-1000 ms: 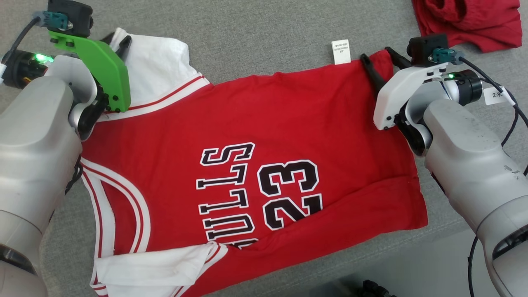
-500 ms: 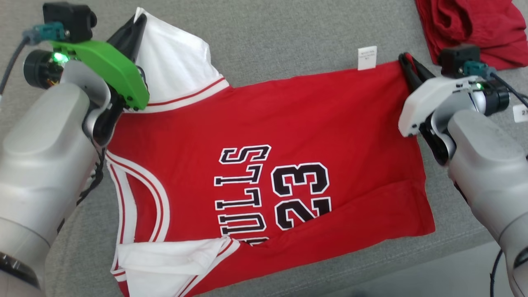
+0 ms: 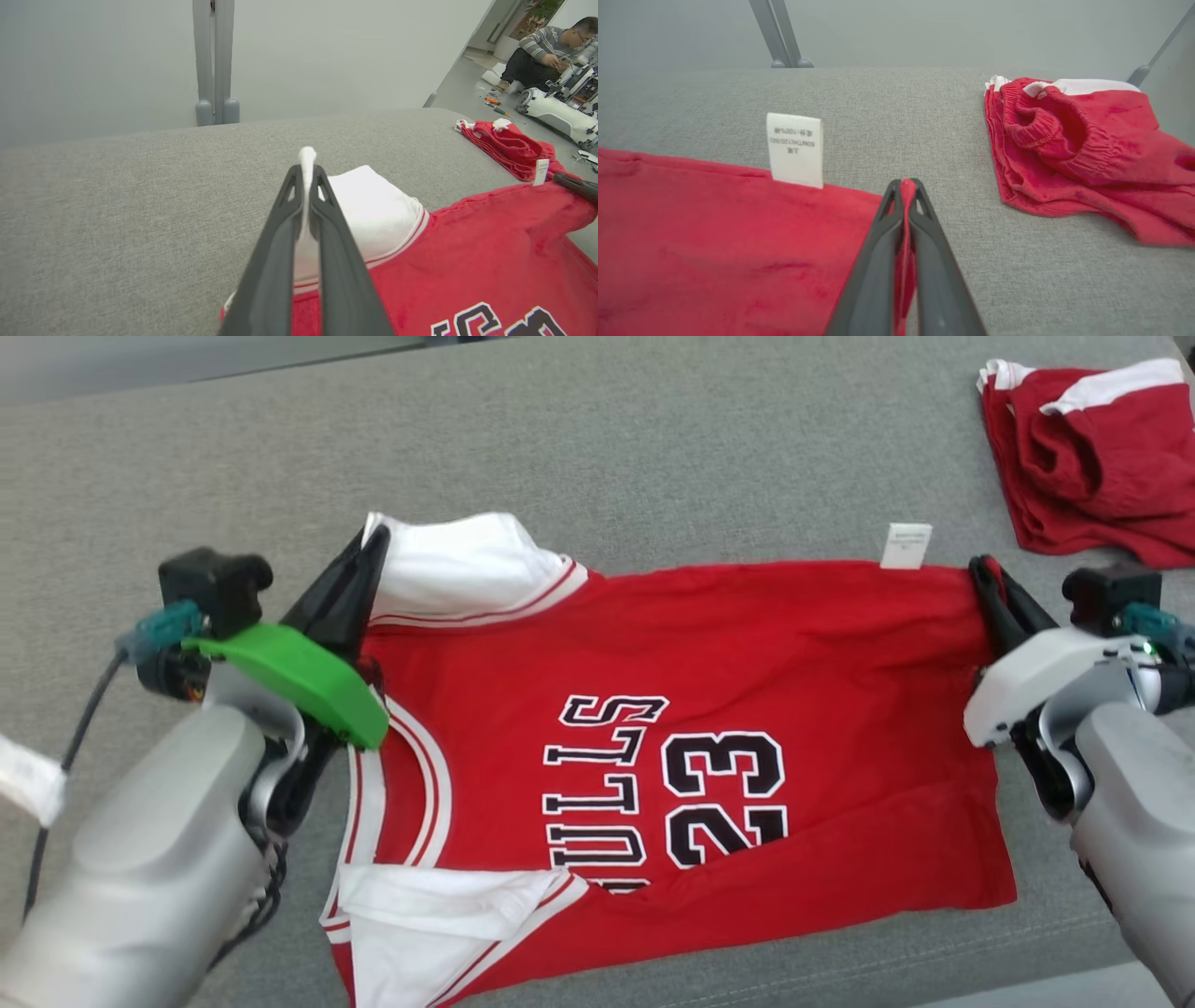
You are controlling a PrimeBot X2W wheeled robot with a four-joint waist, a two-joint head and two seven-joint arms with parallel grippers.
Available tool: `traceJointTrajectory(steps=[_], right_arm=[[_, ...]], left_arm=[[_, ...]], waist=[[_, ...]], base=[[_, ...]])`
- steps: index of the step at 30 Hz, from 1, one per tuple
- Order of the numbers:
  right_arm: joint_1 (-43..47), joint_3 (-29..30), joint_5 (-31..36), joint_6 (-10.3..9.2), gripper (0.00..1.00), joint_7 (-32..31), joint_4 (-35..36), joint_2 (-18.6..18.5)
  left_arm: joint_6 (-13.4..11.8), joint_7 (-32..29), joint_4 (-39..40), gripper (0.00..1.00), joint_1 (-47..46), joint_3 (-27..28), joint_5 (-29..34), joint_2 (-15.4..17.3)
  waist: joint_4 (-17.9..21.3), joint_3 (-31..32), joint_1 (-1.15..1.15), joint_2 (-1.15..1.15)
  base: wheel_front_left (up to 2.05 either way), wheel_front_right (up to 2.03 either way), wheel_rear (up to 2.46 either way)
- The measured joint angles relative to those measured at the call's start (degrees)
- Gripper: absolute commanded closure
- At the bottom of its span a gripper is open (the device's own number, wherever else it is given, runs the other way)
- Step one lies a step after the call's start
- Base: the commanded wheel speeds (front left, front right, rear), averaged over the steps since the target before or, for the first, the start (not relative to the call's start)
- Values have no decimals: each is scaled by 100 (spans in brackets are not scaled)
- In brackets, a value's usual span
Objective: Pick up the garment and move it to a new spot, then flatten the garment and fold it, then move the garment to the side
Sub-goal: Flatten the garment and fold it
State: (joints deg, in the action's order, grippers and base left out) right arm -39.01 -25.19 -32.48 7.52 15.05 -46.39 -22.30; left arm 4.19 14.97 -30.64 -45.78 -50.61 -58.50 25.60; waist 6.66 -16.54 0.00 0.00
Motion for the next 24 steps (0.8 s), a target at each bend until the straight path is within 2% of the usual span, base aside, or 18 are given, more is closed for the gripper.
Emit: traceJointTrajectory(steps=[6,11,17,24], right_arm=[[619,566,425,0,100,0,368,74],[1068,971,638,0,100,0,619,119],[1722,1339,746,0,100,0,1011,200],[2463,1599,728,0,100,0,1441,333]], left_arm=[[-303,5,925,100,1296,713,490,-41],[-422,7,1355,100,2122,1043,676,-194],[-522,7,1537,100,3036,1350,855,-431],[-511,7,1514,100,3802,1696,1035,-754]], waist=[[-163,215,0,0],[-266,363,0,0],[-330,579,0,0],[-362,794,0,0]], base=[[0,0,0],[0,0,0],[0,0,0],[0,0,0]])
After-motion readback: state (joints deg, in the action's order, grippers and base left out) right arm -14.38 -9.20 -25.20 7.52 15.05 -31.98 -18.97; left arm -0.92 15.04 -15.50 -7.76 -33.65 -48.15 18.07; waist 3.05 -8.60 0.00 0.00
